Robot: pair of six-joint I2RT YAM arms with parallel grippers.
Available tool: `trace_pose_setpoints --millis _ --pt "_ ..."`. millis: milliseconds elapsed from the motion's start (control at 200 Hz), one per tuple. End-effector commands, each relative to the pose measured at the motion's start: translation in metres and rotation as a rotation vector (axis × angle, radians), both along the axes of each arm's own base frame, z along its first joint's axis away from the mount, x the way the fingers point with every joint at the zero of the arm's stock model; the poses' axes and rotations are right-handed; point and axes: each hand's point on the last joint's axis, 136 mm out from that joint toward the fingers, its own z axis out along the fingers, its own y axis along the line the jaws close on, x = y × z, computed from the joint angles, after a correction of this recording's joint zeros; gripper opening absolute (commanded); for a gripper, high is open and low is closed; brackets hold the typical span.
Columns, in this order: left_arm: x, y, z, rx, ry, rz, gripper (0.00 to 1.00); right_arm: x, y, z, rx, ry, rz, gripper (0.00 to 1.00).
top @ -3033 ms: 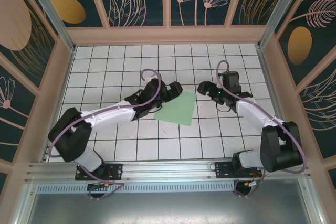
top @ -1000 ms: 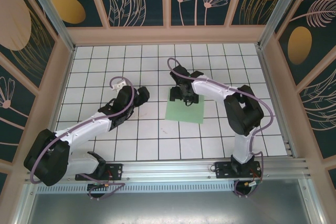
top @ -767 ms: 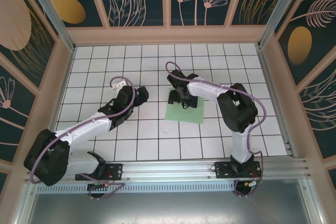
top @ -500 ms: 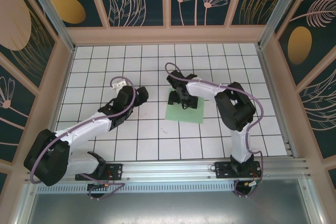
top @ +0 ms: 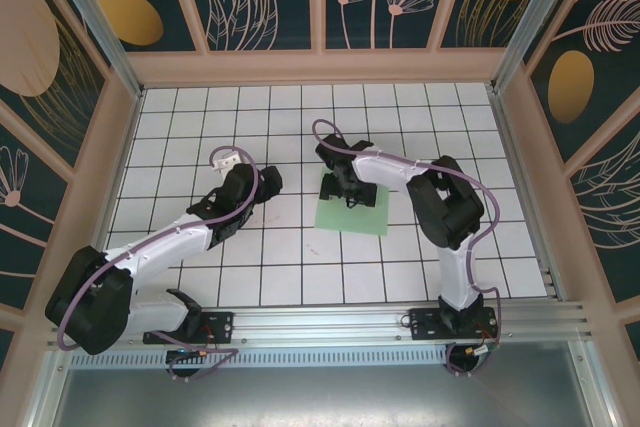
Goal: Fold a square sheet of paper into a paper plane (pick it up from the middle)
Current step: Fold the square sheet of paper in half at the center of the table.
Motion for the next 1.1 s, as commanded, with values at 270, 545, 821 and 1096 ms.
trace_pose_setpoints --millis 270,545,821,1096 --pt "0.008 -0.007 0.011 -0.016 -0.009 -0.017 0.99 0.008 -0.020 0.008 -0.076 -0.022 -0.037 0.97" --pt "0.007 -0.007 0.008 -0.011 -0.002 -0.022 0.98 -0.008 -0.018 -0.031 -0.044 0.065 -0.003 0.96" --pt "0.007 -0.007 0.008 -0.009 -0.001 -0.022 0.99 -0.021 -0.030 -0.046 -0.106 0.105 0.024 0.90" --pt "0.008 -0.010 0.009 -0.010 0.007 -0.032 0.99 -0.009 -0.018 -0.023 -0.051 0.059 0.059 0.80"
